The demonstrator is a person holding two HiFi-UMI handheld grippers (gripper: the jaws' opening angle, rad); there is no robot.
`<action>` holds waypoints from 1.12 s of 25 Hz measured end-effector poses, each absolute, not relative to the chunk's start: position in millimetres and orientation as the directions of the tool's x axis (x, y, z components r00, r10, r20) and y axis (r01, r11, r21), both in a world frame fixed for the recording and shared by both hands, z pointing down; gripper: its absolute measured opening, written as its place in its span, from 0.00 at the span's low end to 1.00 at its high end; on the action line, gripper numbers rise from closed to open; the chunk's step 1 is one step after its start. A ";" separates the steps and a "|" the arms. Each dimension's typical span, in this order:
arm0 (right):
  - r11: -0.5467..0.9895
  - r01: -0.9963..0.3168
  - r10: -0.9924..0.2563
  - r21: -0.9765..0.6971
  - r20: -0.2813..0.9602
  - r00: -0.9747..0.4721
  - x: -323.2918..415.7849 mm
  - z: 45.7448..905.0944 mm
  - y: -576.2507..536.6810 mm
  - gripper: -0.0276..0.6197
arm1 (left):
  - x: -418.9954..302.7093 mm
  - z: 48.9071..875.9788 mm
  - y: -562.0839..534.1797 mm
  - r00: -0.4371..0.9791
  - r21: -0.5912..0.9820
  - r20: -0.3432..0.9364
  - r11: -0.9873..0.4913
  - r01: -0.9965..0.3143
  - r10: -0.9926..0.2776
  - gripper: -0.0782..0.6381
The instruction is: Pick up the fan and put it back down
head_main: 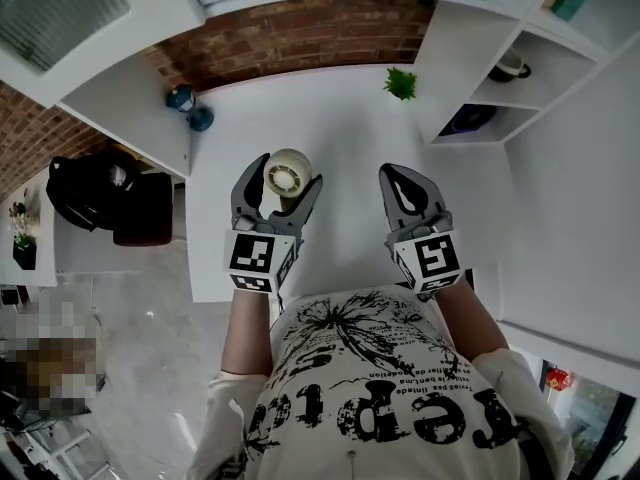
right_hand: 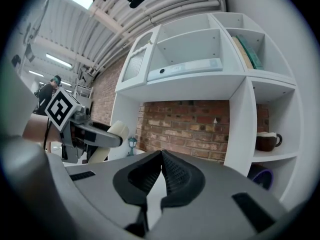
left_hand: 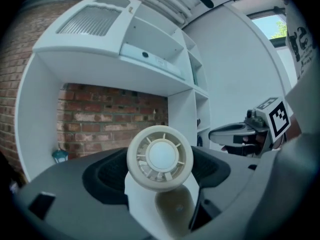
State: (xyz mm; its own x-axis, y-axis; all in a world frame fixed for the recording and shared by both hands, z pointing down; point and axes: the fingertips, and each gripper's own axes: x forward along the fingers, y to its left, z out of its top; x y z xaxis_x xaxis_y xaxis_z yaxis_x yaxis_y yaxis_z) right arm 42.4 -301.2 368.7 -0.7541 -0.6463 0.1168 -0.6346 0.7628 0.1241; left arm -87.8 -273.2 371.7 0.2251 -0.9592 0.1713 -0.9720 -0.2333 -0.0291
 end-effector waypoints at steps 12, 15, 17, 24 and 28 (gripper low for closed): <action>0.764 -0.642 -0.633 0.060 0.261 -0.729 52.6 431.7 -319.6 0.06 | -70.6 533.5 -309.9 0.249 0.093 0.511 -0.235 -0.968 -0.823 0.63; 0.766 -0.641 -0.623 0.040 0.288 -0.727 52.1 446.4 -320.6 0.06 | -66.4 563.7 -311.1 0.253 0.105 0.568 -0.236 -0.966 -0.784 0.63; 0.765 -0.644 -0.620 0.023 0.301 -0.725 53.0 455.2 -322.2 0.06 | -64.6 580.2 -312.9 0.252 0.118 0.596 -0.227 -0.967 -0.762 0.63; 0.753 -0.658 -0.619 -0.006 0.333 -0.711 56.6 473.5 -328.5 0.06 | -63.9 624.8 -314.2 0.255 0.167 0.673 -0.193 -0.967 -0.694 0.63; 0.749 -0.663 -0.619 -0.008 0.349 -0.704 56.9 480.3 -330.5 0.06 | -65.6 642.3 -312.2 0.245 0.172 0.706 -0.175 -0.970 -0.665 0.63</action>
